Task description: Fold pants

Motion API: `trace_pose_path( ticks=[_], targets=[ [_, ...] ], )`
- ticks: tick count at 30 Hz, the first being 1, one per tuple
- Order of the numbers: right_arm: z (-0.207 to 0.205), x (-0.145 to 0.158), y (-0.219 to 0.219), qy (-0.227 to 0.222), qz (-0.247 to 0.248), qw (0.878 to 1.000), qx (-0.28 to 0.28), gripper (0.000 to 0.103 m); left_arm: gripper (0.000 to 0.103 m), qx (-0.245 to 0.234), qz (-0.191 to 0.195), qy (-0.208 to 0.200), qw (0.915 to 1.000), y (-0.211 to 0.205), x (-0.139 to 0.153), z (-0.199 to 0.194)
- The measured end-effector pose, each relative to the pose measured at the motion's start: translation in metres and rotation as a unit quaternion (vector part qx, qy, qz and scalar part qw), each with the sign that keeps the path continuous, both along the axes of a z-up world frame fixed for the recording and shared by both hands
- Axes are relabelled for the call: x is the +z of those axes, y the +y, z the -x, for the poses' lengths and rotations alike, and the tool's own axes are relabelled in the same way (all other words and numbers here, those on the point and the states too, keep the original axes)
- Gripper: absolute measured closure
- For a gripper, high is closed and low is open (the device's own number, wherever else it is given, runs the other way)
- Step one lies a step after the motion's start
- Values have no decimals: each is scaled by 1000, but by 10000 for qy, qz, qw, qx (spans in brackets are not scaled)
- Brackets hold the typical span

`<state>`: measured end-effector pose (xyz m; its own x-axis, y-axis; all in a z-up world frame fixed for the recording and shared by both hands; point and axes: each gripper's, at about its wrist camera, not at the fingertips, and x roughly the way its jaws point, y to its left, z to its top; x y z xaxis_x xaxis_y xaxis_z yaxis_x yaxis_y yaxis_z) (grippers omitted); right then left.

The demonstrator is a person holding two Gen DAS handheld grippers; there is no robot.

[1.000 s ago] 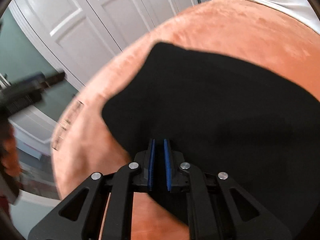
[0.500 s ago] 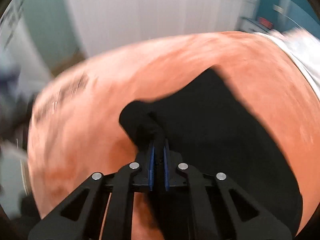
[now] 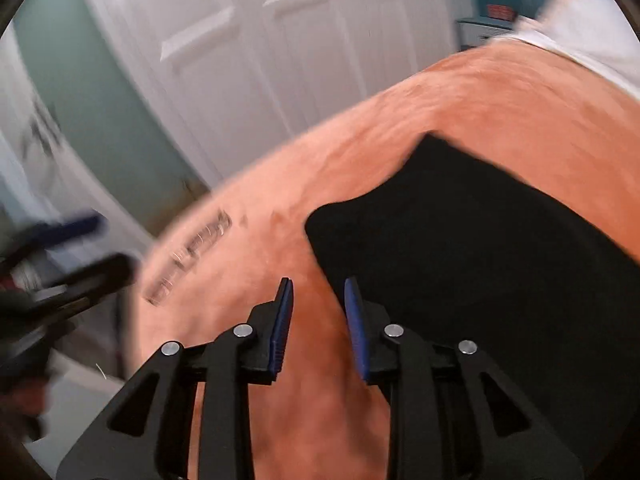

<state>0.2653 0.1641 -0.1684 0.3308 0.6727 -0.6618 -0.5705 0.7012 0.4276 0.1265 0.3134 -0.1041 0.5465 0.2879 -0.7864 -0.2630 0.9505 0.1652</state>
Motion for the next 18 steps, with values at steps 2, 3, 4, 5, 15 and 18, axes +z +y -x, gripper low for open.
trace_pose_path(
  ticks=[2,3,4,5,15,18],
  targets=[
    [-8,-3,-58,316,-118,9974,-632,76,26,-125,-72,15,9999,-12,2,-12],
    [-8,-10,-95,436,41,9939,-1015,76,26,-266,-41,-24,9996,-22,4,-19],
    [-5,-16,-115,478,164,9913,-1212,76,26,-368,-35,-75,9993,-34,6,-27],
    [2,-28,-154,578,346,9856,-1550,76,26,-434,-24,-110,9990,-47,7,-34],
    [128,-48,-452,1016,708,9017,-4143,88,26,-1310,339,240,9905,-208,-16,-57],
    [161,-50,-512,1132,335,8843,-4517,103,26,-1644,370,431,9848,-264,-18,-49]
  ],
)
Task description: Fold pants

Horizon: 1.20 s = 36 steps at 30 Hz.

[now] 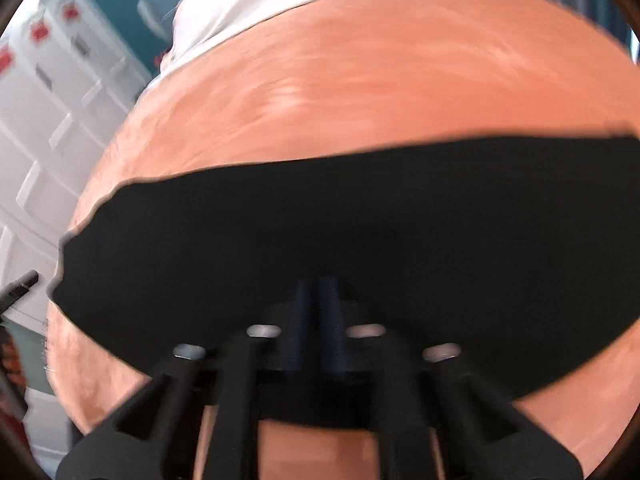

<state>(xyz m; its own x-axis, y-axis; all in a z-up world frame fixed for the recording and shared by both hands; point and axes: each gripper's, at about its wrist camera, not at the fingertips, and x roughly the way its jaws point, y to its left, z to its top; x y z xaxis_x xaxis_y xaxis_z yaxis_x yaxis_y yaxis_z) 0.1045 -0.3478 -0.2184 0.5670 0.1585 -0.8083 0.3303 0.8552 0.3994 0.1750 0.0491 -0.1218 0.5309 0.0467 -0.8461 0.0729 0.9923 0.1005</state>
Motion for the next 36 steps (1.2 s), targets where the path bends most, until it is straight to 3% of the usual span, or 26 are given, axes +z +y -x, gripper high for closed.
trace_pose_path(
  ticks=[1,4,6,8,14,15,16,20,22,23,24,25,29,32,36],
  targets=[
    [16,12,-23,-86,346,9989,-311,99,26,-105,-3,41,9999,-17,0,4],
    [51,25,-80,-252,649,9925,-1003,91,26,-381,-79,81,9992,-63,2,15],
    [66,26,-114,-231,874,9861,-1392,67,26,-555,-124,114,9983,-92,3,23],
    [69,27,-140,-331,920,9835,-1522,57,26,-679,-116,162,9975,-113,4,27],
    [34,17,-180,-261,1039,9887,-1044,55,21,-1002,-398,97,9941,-171,10,43],
    [22,12,-179,-301,977,9912,-841,84,21,-1021,-431,91,9938,-177,10,43],
    [12,13,-174,-231,1095,9918,-611,96,21,-1049,-462,95,9934,-179,10,43],
    [20,52,-186,-872,1498,9834,-529,97,21,-1073,-656,57,9920,-192,8,42],
    [13,34,-202,-693,1292,9870,-666,95,21,-1076,-701,72,9917,-194,5,39],
    [3,10,-209,-185,1124,9920,-540,90,21,-1067,-722,86,9916,-196,3,39],
    [-1,-4,-208,41,1097,9930,-444,80,21,-1045,-754,115,9916,-196,-1,37],
    [4,1,-205,-104,1196,9913,-544,75,21,-1037,-768,130,9916,-196,-3,35],
    [48,28,-204,-630,830,9866,-1254,51,21,-1000,-888,56,9910,-193,-6,36],
    [79,25,-201,-470,578,9861,-1482,49,21,-926,-788,129,9925,-185,-7,37],
    [110,2,-199,-413,-210,9827,-1795,49,21,-879,-717,115,9935,-172,-3,46]
  ],
)
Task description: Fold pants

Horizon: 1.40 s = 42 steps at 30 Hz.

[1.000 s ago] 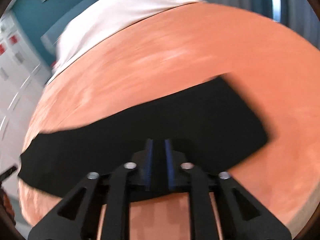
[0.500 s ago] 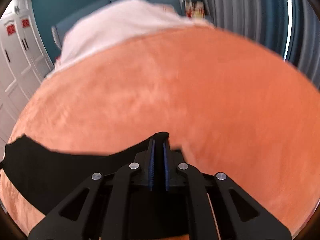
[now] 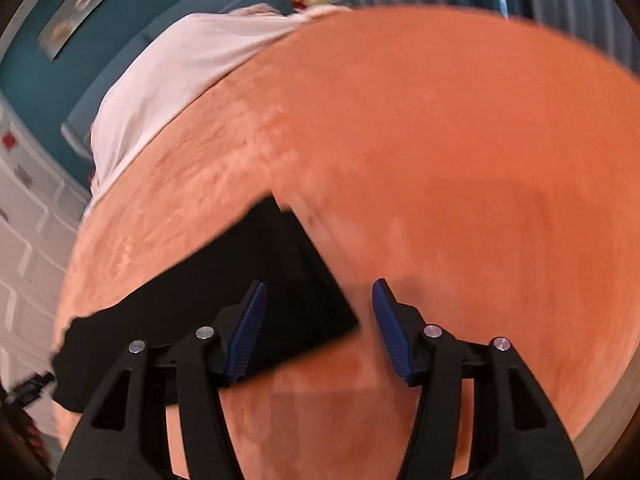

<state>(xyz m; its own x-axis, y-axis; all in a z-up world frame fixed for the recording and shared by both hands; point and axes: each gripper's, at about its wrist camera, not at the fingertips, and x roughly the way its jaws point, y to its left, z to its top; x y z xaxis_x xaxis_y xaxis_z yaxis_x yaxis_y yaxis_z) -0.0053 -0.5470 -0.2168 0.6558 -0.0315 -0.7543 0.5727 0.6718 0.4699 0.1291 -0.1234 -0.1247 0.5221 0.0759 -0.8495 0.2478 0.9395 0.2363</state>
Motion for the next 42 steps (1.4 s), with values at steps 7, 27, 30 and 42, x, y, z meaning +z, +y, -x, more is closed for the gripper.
trace_pose_path(
  ticks=[7,27,30,42],
  targets=[
    [-13,-10,5,-123,-269,9991,-319,38,21,123,-90,-27,9999,24,4,20],
    [-191,137,322,-834,266,9588,2702,83,21,1033,725,-221,9918,185,24,31],
    [-218,121,391,-616,226,9435,3247,83,21,1150,736,-301,9902,211,26,30],
    [-232,22,501,370,231,9175,3953,56,21,1413,644,-196,9877,292,4,9]
  ],
)
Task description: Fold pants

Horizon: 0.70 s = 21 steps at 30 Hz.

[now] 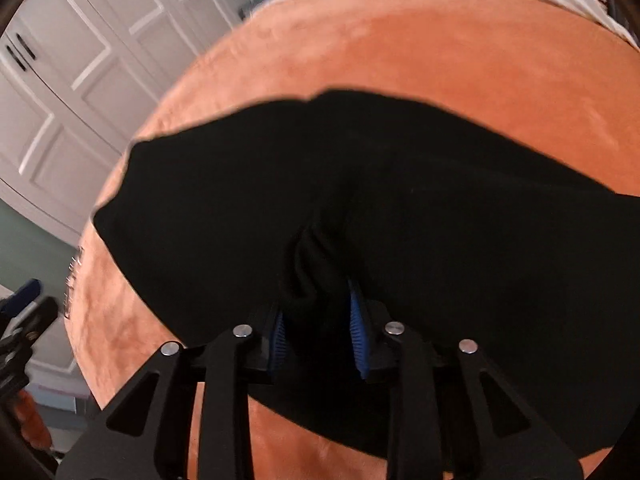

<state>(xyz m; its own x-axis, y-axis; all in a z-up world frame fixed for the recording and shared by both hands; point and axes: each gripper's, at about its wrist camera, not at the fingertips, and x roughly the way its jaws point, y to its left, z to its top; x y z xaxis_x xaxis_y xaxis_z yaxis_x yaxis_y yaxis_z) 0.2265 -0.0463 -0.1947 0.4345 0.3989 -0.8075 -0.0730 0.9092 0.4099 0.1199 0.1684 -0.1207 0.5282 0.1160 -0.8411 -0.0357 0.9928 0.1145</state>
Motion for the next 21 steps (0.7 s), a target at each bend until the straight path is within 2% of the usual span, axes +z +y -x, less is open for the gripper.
trace_pose_path(
  ticks=[2,3,5,7,9,11,12,13,16,18,21],
  targets=[
    [23,23,-29,-312,-330,9986,-274,41,21,78,129,19,9999,9,-3,-2],
    [36,36,-52,-529,-254,9969,-528,32,21,160,248,37,9996,17,-6,-3],
    [59,47,-101,-617,55,9920,-1098,23,21,370,547,72,9978,33,-13,-7],
    [72,43,-139,-456,198,9878,-1476,23,22,700,860,148,9937,50,-22,-14],
    [86,29,-180,-166,308,9803,-1942,23,22,1082,1354,121,9848,71,-30,-22],
    [99,13,-208,-17,91,9737,-2278,23,22,1434,1876,124,9716,92,-39,-31],
    [104,5,-215,31,-57,9705,-2409,23,22,1641,2178,220,9618,105,-48,-41],
    [107,-3,-220,87,-220,9681,-2493,23,24,1809,2318,270,9554,113,-54,-49],
    [109,-26,-224,242,-678,9631,-2594,23,24,2131,2235,385,9503,126,-66,-69],
    [104,-37,-218,256,-865,9632,-2534,21,24,2152,2369,360,9467,133,-71,-80],
    [96,-44,-207,107,-1080,9636,-2445,21,24,2412,2748,395,9299,146,-85,-96]
  ],
)
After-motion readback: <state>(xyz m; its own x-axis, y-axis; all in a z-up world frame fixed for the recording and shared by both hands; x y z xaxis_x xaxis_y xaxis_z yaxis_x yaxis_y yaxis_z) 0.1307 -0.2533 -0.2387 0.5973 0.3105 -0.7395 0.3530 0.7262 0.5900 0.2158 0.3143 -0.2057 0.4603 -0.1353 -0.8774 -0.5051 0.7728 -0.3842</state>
